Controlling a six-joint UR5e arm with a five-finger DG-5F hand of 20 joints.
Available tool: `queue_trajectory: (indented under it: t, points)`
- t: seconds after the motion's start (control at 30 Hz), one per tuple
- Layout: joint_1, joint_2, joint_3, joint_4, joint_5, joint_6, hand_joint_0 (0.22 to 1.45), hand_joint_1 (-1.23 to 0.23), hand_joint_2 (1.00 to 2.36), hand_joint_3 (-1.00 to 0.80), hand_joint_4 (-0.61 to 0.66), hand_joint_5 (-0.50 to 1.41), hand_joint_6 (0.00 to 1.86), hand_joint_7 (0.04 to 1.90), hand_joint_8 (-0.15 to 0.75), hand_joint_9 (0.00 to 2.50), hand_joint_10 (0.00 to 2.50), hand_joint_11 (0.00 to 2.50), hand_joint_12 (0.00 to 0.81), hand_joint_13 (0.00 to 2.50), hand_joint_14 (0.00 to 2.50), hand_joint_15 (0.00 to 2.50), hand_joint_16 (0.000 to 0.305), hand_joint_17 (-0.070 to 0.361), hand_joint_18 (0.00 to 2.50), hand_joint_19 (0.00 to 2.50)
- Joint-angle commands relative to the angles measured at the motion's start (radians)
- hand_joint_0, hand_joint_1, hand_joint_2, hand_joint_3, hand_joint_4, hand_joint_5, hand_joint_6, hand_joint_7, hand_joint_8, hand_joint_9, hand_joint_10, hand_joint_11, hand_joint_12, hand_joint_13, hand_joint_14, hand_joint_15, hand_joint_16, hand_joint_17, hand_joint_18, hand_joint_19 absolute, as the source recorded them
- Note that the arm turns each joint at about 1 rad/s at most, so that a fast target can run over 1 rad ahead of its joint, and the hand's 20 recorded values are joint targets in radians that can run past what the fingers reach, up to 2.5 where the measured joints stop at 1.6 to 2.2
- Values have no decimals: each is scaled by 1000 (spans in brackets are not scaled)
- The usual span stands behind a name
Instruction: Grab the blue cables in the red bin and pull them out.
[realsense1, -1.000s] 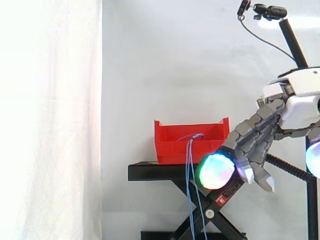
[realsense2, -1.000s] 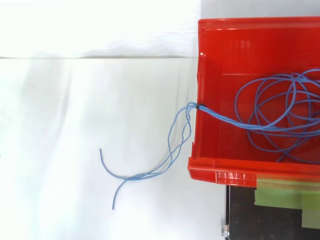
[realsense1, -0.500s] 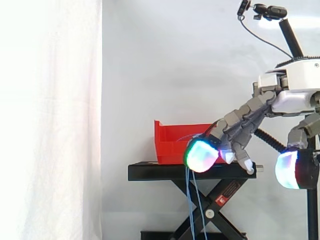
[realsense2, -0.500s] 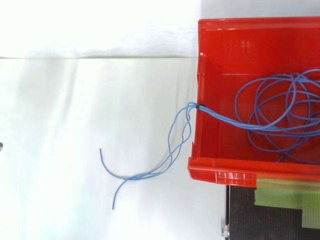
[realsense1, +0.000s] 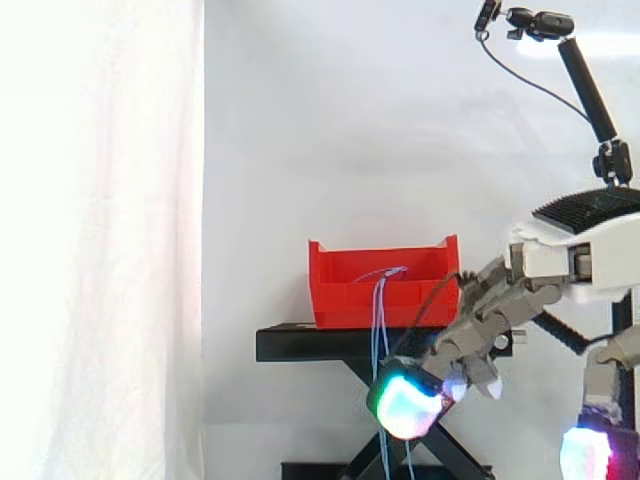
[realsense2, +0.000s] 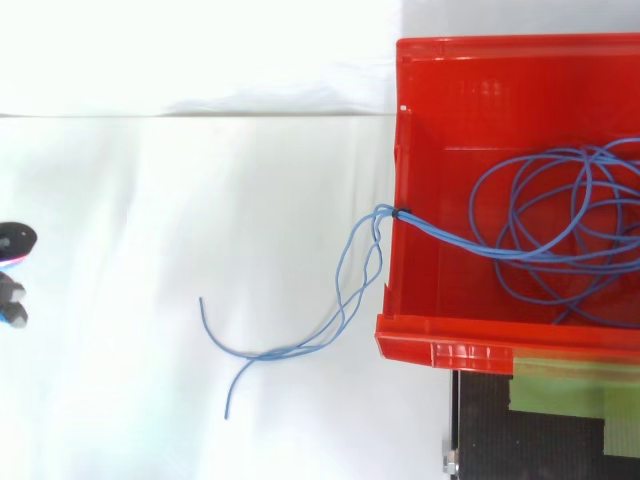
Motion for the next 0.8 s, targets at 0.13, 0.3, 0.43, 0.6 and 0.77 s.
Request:
queue_trajectory:
  t: [0.13, 0.3, 0.43, 0.6, 0.77]
  points:
    - [-34, -2, 159, -160, -19, -467, 672, -904, 1000, -1000, 245, 500, 11, 449, 307, 701, 17, 1030, 421, 899, 21, 1047, 58, 131, 593, 710]
    - [-60, -2, 205, -200, -15, -479, 674, -906, 1000, -1000, 249, 513, 10, 457, 304, 699, 18, 1031, 419, 896, 22, 1046, 58, 131, 594, 710]
    - [-89, -2, 271, -293, -61, -366, 676, -902, 1000, -1000, 254, 513, 10, 458, 307, 704, 18, 1023, 418, 893, 22, 1046, 58, 131, 593, 710]
    - [-126, -2, 329, -433, -203, -150, 678, -899, 1000, -1000, 251, 516, 11, 453, 305, 705, 17, 1037, 418, 886, 20, 1035, 58, 130, 593, 703]
    - [-152, -2, 340, -436, -274, -120, 681, -895, 1000, -1000, 252, 516, 10, 454, 302, 709, 17, 1030, 417, 882, 22, 1033, 58, 129, 590, 712]
